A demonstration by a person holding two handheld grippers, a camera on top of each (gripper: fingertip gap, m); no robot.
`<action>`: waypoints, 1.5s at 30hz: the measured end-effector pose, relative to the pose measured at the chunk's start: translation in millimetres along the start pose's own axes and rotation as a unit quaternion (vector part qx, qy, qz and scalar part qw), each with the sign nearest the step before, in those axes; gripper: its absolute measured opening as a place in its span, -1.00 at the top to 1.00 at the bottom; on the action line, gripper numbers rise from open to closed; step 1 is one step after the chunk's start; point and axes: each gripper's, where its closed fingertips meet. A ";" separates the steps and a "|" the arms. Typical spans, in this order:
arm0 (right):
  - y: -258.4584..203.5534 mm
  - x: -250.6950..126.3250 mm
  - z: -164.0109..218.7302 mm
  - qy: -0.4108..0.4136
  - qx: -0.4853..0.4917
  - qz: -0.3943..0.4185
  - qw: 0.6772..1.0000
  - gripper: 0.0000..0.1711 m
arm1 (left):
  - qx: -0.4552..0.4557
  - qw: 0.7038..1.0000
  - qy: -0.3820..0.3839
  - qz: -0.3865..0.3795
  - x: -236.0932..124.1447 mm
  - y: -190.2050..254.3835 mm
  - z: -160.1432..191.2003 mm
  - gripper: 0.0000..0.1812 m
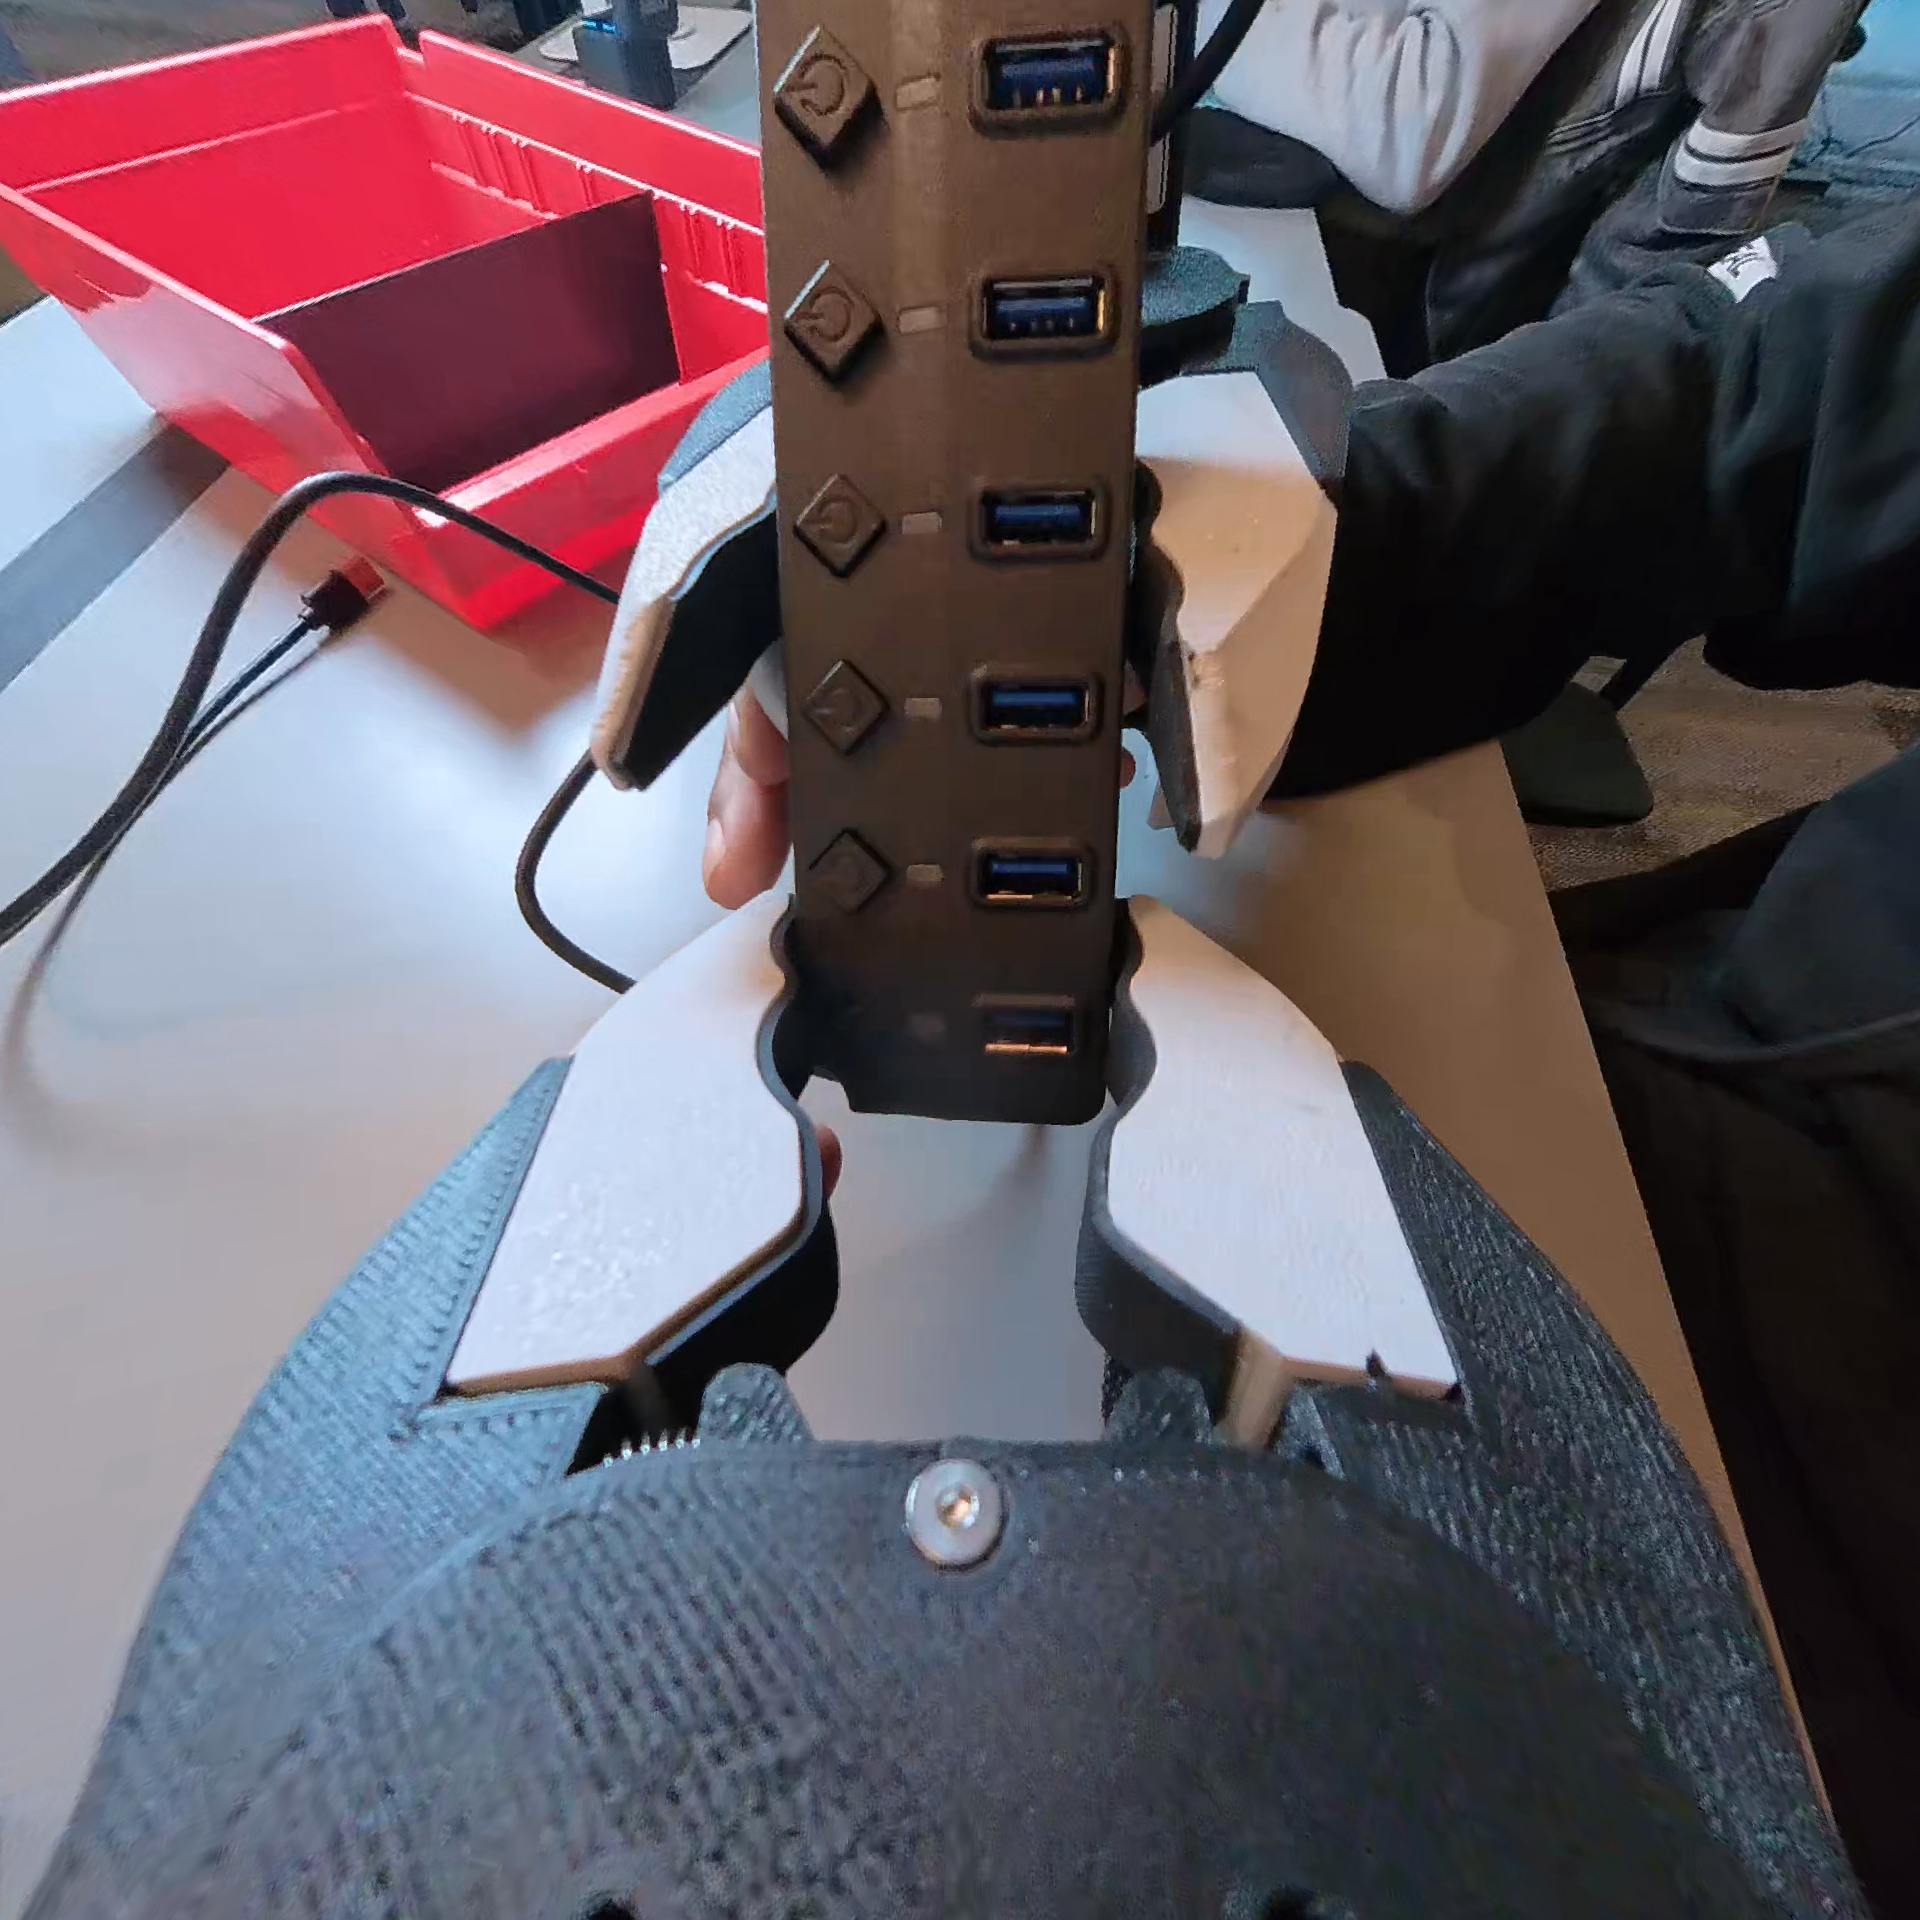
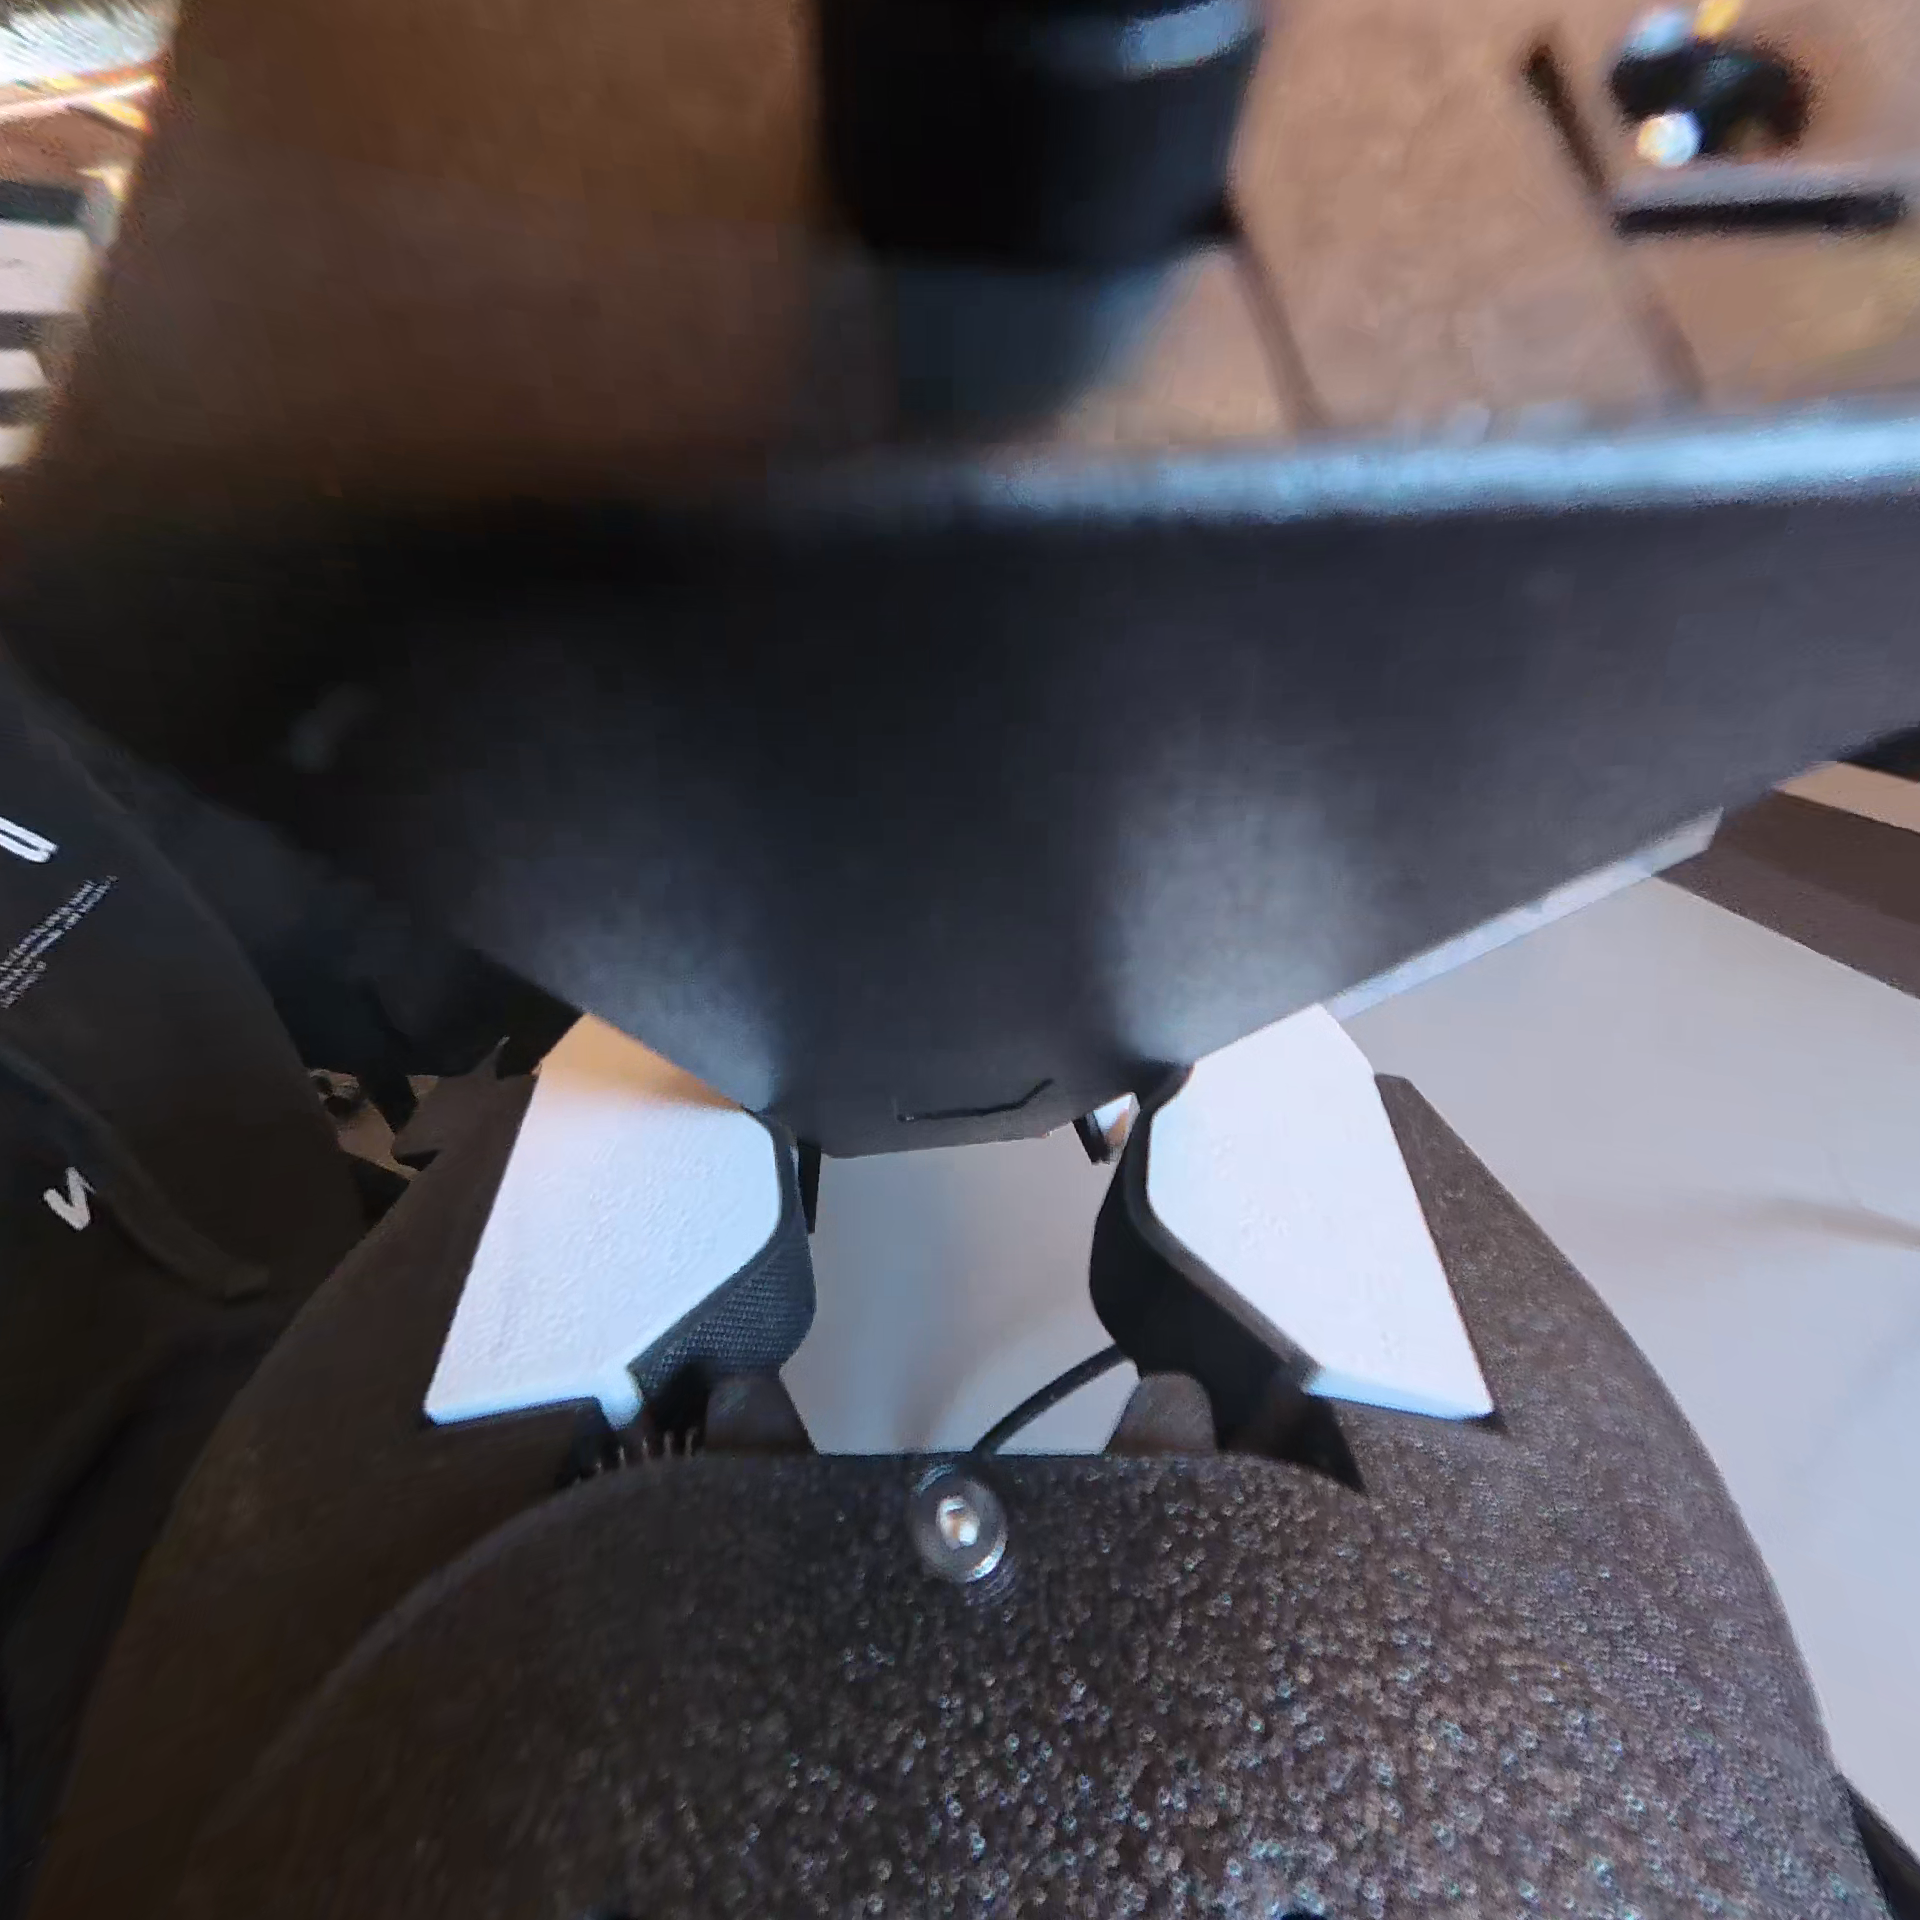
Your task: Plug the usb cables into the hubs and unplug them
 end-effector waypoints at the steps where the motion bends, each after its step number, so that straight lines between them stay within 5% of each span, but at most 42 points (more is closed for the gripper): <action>1: -0.1 -0.5 -0.4 0.004 0.004 -0.002 1.000 0.22 | -0.003 1.000 0.002 0.002 -0.1 0.3 -0.7 0.39; 13: -12.3 5.6 14.7 -0.071 0.049 -0.043 0.995 -0.06 | 0.071 0.987 -0.141 -0.026 -15.1 -3.1 31.4 0.39; 26: -9.0 7.4 11.7 -0.078 0.015 -0.009 0.997 -0.04 | 0.030 0.972 -0.230 0.027 -19.1 7.5 64.0 0.39; 29: -7.4 10.3 13.5 -0.070 0.011 0.003 0.997 0.02 | 0.017 0.974 -0.223 0.045 -10.9 14.4 63.8 0.39; 31: -6.0 9.2 11.6 -0.056 0.008 0.006 0.998 0.23 | 0.004 0.976 -0.215 0.046 -8.9 13.3 62.6 0.39; 40: 2.2 -3.6 -11.5 0.001 0.007 0.023 1.000 0.25 | -0.002 0.996 -0.077 0.043 -11.7 0.3 32.3 0.39; 45: 16.9 -3.2 -11.4 -0.012 -0.005 0.089 0.996 0.24 | -0.019 0.997 -0.067 0.017 -7.5 -13.1 37.9 0.37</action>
Point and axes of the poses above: each gripper's, where its closed fingertips meet, x out along the fingers, z out of its underside, y = z × x across the jaws, and after that the axes turned 5 degrees about x, right-handed
